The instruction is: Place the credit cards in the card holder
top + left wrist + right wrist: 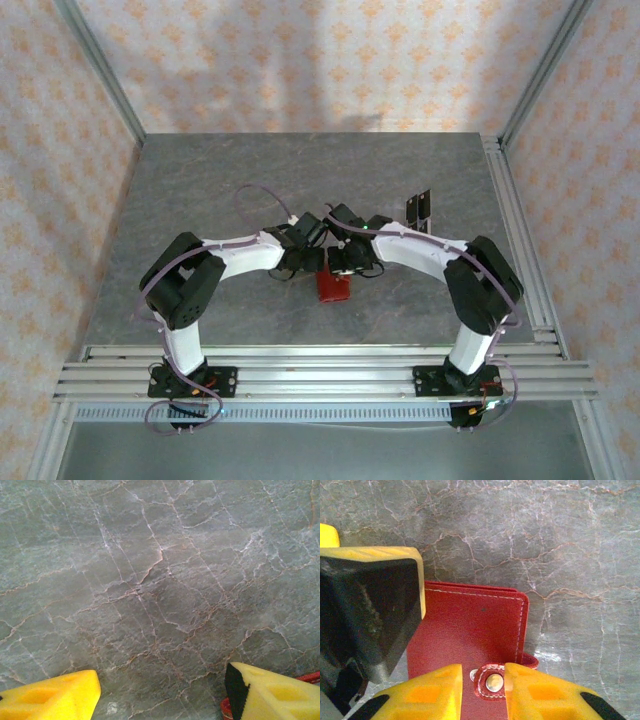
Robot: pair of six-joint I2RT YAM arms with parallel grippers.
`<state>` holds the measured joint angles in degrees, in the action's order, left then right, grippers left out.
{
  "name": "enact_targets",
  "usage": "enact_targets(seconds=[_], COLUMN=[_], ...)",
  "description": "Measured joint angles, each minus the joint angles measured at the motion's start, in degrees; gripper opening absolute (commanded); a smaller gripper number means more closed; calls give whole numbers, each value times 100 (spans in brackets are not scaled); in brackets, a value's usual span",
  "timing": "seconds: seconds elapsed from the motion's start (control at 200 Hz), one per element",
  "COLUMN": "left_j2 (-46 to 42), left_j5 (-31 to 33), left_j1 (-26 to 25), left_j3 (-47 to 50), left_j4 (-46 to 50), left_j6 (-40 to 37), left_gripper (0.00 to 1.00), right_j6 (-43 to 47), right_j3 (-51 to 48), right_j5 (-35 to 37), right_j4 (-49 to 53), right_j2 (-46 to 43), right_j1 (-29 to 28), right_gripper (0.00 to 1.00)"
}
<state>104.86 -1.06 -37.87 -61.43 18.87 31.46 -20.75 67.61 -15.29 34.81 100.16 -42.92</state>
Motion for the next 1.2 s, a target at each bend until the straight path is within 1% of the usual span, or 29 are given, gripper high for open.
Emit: enact_targets(seconds=[0.04,0.105,0.225,0.325,0.4,0.51,0.636,0.711,0.796,0.941,1.201], left_j2=[0,-2,-2,-2,-2,-2,-2,-2,-2,-2,-2], left_j5=[0,2,2,2,2,2,4,4,2,0,-96], left_j1=[0,0,-2,0,0,0,0,0,0,0,46], left_j3=[2,4,4,4,9,9,20,28,28,28,28], left_j4=[-4,-7,-9,-9,-11,-11,-15,-26,-28,-42,-61], left_j6=[0,2,0,0,2,0,0,2,11,61,173], left_gripper=[70,70,70,70,70,70,70,70,70,70,70], right_j6=[9,33,87,142,157,157,133,131,90,4,-136], right_j3=[2,2,2,2,2,0,-61,-131,-238,-380,-503], right_j5=[9,33,87,151,197,234,251,267,273,289,424], right_j4=[-7,-7,-4,11,15,13,-55,-83,-107,-103,-212], right_j2=[4,7,9,9,9,9,0,-33,-116,-203,-498], right_j1=[0,0,-2,-4,-7,-7,-11,-11,-20,-173,-295], right_gripper=[21,21,26,29,29,27,20,19,25,31,36])
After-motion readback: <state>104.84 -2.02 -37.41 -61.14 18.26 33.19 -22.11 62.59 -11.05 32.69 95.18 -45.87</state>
